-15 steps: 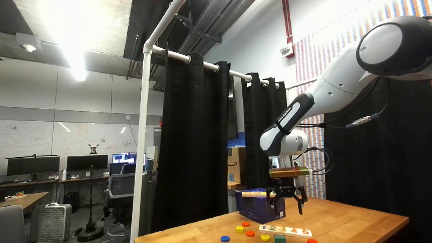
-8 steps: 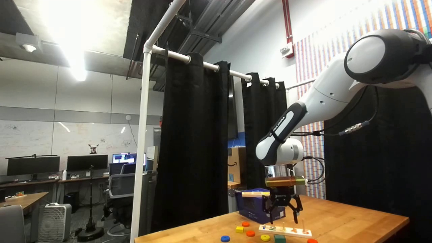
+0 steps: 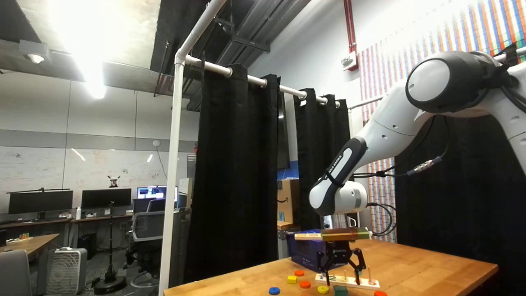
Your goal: Put the green cube on the wooden pallet
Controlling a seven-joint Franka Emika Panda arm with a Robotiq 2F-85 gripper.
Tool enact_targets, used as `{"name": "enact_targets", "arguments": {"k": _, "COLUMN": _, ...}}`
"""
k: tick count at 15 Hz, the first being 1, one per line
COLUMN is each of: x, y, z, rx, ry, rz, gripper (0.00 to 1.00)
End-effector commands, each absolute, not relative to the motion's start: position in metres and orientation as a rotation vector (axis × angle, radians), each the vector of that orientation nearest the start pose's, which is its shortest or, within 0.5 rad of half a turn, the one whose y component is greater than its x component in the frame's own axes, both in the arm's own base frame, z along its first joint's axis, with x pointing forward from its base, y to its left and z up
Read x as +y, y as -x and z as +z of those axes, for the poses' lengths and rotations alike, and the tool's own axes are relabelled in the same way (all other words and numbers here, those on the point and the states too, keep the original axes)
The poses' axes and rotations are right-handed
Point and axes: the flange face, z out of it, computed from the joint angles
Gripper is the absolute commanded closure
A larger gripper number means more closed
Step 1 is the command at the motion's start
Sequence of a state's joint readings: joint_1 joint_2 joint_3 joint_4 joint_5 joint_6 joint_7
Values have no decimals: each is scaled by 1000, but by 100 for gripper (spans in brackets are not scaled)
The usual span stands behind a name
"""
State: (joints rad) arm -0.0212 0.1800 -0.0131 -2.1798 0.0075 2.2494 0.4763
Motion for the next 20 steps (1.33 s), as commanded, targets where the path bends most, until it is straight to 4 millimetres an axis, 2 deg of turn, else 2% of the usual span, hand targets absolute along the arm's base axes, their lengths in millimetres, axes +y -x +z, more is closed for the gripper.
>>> {"name": "enact_targets", "arguments": {"k": 1, "x": -23, "y": -554, "z": 291, "rx": 773, "ry": 3060, "rz": 143, "gripper": 0}}
{"name": "enact_targets", "arguments": {"k": 6, "x": -28, "y": -556, "z": 279, "rx": 763, "ry": 3058, "rz": 154, "gripper": 0}}
{"name": "enact_targets", "arguments": {"k": 7, "x": -28, "y": -557, "z": 279, "rx": 759, "ry": 3056, "rz": 153, "gripper": 3}}
{"name": "enact_targets", "arguments": {"k": 8, "x": -28, "y": -558, "z": 278, "rx": 755, "ry": 3055, "rz": 139, "gripper": 27}}
{"name": "enact_targets", "arguments": {"k": 10, "x": -28, "y": -559, "z": 277, "rx": 745, "ry": 3054, "rz": 123, "gripper": 29}}
{"name": "enact_targets", "arguments": {"k": 13, "x": -29, "y": -560, "z": 277, "rx": 738, "ry": 3051, "rz": 104, "gripper": 56}}
{"name": "enact_targets", "arguments": {"k": 16, "x": -29, "y": -561, "z": 278, "rx": 733, "ry": 3045, "rz": 92, "gripper": 77}}
{"name": "enact_targets", "arguments": {"k": 20, "x": -30, "y": -559, "z": 289, "rx": 730, "ry": 3052, "rz": 86, "gripper": 79}}
